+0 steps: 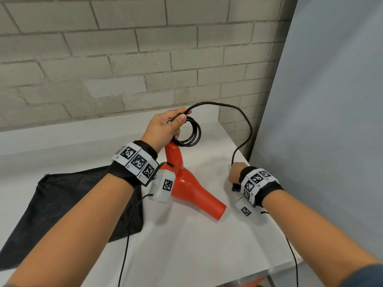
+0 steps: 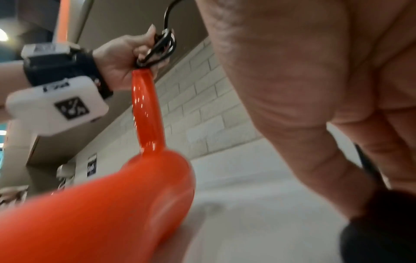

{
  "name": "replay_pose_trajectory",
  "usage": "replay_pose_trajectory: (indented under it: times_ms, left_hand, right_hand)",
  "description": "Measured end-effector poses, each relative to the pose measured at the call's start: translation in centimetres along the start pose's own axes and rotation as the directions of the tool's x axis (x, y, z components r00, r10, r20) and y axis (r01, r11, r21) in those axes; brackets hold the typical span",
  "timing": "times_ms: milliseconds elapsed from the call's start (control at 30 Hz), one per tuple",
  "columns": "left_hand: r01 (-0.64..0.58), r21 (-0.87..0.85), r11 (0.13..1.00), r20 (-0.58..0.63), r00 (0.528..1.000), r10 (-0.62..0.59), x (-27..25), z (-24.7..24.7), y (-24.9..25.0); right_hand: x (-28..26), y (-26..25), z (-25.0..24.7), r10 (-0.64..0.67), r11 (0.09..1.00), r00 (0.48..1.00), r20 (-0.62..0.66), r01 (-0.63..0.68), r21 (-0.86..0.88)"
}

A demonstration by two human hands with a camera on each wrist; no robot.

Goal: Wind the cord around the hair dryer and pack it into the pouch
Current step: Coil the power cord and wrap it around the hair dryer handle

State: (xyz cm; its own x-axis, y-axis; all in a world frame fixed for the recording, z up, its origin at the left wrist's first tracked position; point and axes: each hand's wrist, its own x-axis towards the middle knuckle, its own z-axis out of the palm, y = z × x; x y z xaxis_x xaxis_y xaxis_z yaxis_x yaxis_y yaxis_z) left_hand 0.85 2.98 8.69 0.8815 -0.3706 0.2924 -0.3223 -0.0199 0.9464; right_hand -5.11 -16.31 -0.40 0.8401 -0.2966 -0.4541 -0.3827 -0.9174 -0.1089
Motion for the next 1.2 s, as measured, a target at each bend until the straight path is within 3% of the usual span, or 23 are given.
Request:
replay_pose_trajectory:
  times_ms: [67,100,133,200,300,367,433,533,600,667,800,933,1000,1067,1133,1200]
  left_hand:
    - [0.001,-0.004,1.000,-0.007,1.000,-0.001,-0.1,-0.1,-0.1]
    - [-0.001,-0.005,1.000,-0.012,1.000,0.001,-0.2,-0.2,0.0]
    - [-0.004,-0.005,1.000,-0.016,1.000,0.004,-0.2,-0.2,-0.1]
    - [-0.008,-0.007,1.000,-0.019,1.000,0.008,-0.3,-0.2,-0.1]
    - [0.002,-0.012,1.000,-0.017,1.000,-0.002,-0.2,0.0,0.0]
    - [0.008,-0.022,1.000,-0.007,1.000,-0.008,-0.1,0.3,0.0]
    - [0.019,-0.043,0.999,-0.010,1.000,-0.019,0.1,0.4,-0.1]
    - [0.013,-0.054,0.998,-0.013,1.000,-0.014,0.1,0.5,-0.2]
    - [0.012,-0.058,0.998,-0.022,1.000,-0.013,0.3,0.4,-0.2]
    - [0.019,-0.041,0.999,-0.019,1.000,-0.019,0.4,0.2,-0.2]
    - [0.012,0.033,0.999,-0.018,1.000,-0.011,0.5,-0.4,-0.3]
    - [0.024,0.005,1.000,0.032,0.999,-0.024,0.5,-0.2,-0.3]
    - [0.017,0.005,1.000,0.066,0.998,-0.017,0.4,0.0,-0.2]
    - [0.013,-0.010,1.000,0.111,0.994,-0.011,0.4,0.2,-0.1]
    - [0.013,-0.039,0.999,0.133,0.991,-0.007,0.5,0.1,-0.1]
    - [0.022,-0.066,0.998,0.117,0.993,-0.014,0.9,-0.2,-0.2]
  right_hand:
    - [0.1,0.2,-1.2,-0.040,0.977,0.986,-0.164,0.073,0.201]
    - [0.0,0.2,-1.8,-0.046,0.922,0.962,-0.270,0.145,0.360]
    - [-0.2,0.0,-2.4,-0.042,0.812,0.924,-0.380,0.253,0.526]
    - [-1.4,-0.8,-3.6,-0.023,0.483,0.810,-0.586,0.522,0.703]
    - [-4.0,-2.7,-4.9,-0.033,0.083,0.640,-0.768,0.768,0.636]
    - [-5.4,-4.0,-5.2,-0.063,-0.059,0.568,-0.821,0.819,0.571]
    - [-5.9,-4.9,-4.9,-0.102,-0.034,0.523,-0.846,0.848,0.529]
    - [-5.7,-5.7,-4.2,-0.143,0.148,0.496,-0.856,0.866,0.477]
    - [-5.4,-6.1,-4.0,-0.182,0.288,0.408,-0.895,0.892,0.348]
    - [-5.0,-6.4,-3.9,-0.242,0.370,0.304,-0.921,0.907,0.202]
    - [-4.3,-6.4,-3.9,-0.349,0.420,0.274,-0.896,0.900,0.112]
    - [-3.3,-6.9,-3.8,-0.327,0.538,0.226,-0.917,0.843,0.016]
    - [-2.9,-7.4,-4.0,-0.239,0.527,0.284,-0.928,0.841,0.121]
    - [-2.4,-7.8,-4.7,-0.166,0.462,0.399,-0.902,0.839,0.286]
    - [-2.1,-8.0,-5.7,-0.236,0.424,0.515,-0.824,0.818,0.390]
    - [-1.8,-7.8,-6.4,-0.408,0.452,0.582,-0.704,0.798,0.398]
